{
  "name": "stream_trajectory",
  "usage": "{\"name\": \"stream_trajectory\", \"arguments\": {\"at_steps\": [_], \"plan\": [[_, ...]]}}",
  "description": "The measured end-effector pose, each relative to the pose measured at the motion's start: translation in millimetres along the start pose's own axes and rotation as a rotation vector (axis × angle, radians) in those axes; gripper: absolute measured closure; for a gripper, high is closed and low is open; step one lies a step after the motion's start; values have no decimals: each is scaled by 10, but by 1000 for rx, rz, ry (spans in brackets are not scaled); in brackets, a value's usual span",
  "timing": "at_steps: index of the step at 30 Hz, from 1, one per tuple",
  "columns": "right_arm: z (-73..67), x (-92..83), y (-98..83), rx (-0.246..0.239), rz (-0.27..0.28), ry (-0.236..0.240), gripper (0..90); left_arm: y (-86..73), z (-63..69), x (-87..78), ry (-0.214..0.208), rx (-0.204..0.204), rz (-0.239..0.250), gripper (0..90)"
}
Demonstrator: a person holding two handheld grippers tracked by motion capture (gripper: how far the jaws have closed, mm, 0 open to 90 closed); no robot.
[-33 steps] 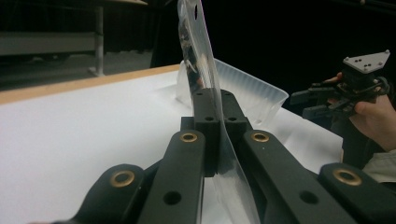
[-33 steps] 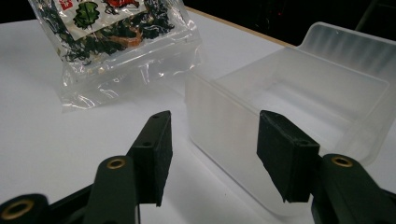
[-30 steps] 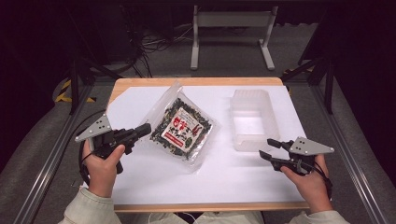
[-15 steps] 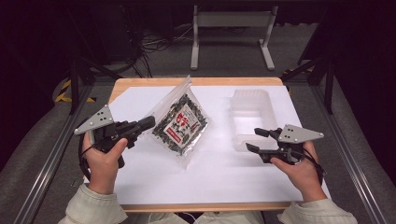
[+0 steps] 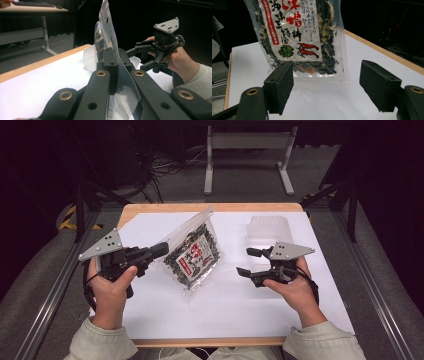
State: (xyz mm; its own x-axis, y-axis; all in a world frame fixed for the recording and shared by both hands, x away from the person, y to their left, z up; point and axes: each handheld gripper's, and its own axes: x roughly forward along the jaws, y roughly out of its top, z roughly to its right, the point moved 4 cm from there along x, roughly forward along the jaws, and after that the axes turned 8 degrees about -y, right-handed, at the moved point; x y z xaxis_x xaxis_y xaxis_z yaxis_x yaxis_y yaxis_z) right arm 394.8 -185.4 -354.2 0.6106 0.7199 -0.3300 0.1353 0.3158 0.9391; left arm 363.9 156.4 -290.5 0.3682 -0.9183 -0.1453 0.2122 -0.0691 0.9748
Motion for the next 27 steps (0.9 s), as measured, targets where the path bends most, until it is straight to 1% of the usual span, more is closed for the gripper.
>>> {"name": "stream_trajectory", "arguments": {"at_steps": [4,6,7,12,13,14,17,18,19,20,21,22,27], "plan": [[-22,88,63,-16,20,17,271,35,24,13,-14,20,-1,896],[-22,118,85,-18,21,23,265,43,31,21,-21,23,-3,896],[-22,173,122,-21,23,32,259,54,46,37,-30,29,-4,896],[-22,282,184,-42,21,42,237,65,89,58,-50,47,-10,896],[-23,301,195,-43,25,47,231,68,121,73,-61,50,-13,896],[-23,301,195,-43,25,47,231,68,121,73,-61,50,-13,896],[-29,341,238,-52,36,55,220,75,149,94,-81,64,-16,896],[-36,364,271,-58,45,73,213,74,155,113,-92,65,-18,896],[-36,364,271,-58,45,73,213,74,155,113,-92,65,-18,896],[-55,391,305,-61,52,102,191,69,162,127,-100,66,-24,896],[-55,391,305,-61,52,102,191,69,162,127,-100,66,-24,896],[-81,416,339,-62,67,131,182,72,169,140,-105,70,-21,896],[-126,465,370,-60,89,162,180,60,198,162,-118,71,-24,896]]}}
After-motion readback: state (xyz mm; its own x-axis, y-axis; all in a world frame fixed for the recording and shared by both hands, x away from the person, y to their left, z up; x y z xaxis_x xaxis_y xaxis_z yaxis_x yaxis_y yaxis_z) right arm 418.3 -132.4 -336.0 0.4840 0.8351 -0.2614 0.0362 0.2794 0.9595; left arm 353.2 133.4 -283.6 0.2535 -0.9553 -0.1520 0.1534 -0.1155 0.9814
